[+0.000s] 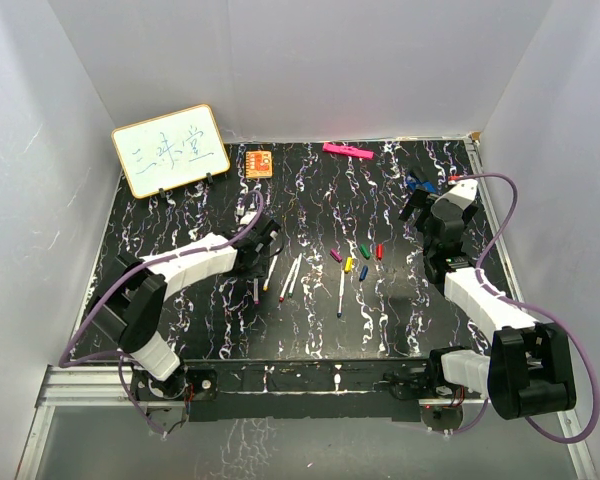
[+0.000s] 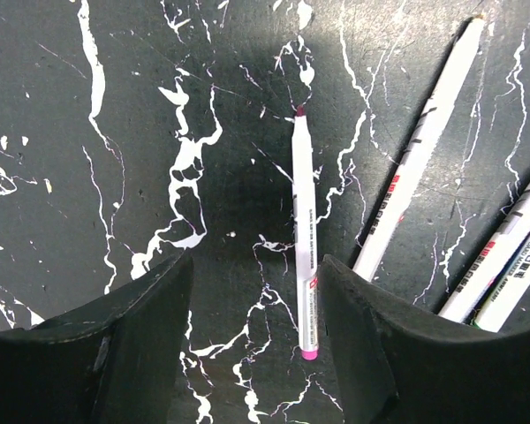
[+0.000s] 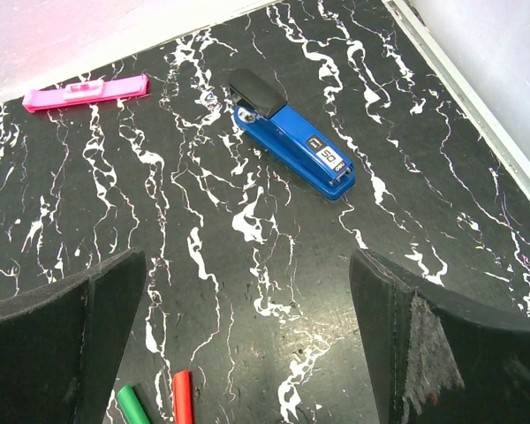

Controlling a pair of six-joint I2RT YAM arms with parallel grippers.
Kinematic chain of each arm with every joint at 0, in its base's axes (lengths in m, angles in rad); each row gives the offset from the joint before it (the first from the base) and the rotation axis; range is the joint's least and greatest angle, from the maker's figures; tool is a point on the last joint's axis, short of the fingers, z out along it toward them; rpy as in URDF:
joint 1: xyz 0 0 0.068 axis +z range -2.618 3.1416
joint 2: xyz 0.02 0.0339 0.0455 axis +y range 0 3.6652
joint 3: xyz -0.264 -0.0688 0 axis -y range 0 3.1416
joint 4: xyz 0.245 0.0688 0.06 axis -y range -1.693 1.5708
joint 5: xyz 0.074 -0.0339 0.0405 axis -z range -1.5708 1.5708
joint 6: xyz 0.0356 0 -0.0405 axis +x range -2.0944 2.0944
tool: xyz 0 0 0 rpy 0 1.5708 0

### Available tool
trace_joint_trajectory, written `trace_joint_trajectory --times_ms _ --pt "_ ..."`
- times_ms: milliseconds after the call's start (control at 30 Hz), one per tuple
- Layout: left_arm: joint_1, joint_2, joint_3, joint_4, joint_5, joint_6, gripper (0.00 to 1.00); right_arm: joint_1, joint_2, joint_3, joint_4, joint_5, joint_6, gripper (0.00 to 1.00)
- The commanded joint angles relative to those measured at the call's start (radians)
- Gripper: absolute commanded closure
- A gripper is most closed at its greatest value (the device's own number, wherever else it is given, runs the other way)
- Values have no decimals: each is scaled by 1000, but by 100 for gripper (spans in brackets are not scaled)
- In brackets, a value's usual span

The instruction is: Insert the pens into the pen caps

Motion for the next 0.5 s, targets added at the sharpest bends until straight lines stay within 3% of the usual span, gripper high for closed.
trace_joint_trajectory --times_ms 0,467 --pt "-7 6 38 -11 -17 -16 42 4 -3 6 41 -10 -6 2" --pt "-11 92 40 -24 -15 -23 42 4 5 -2 58 -27 -10 2"
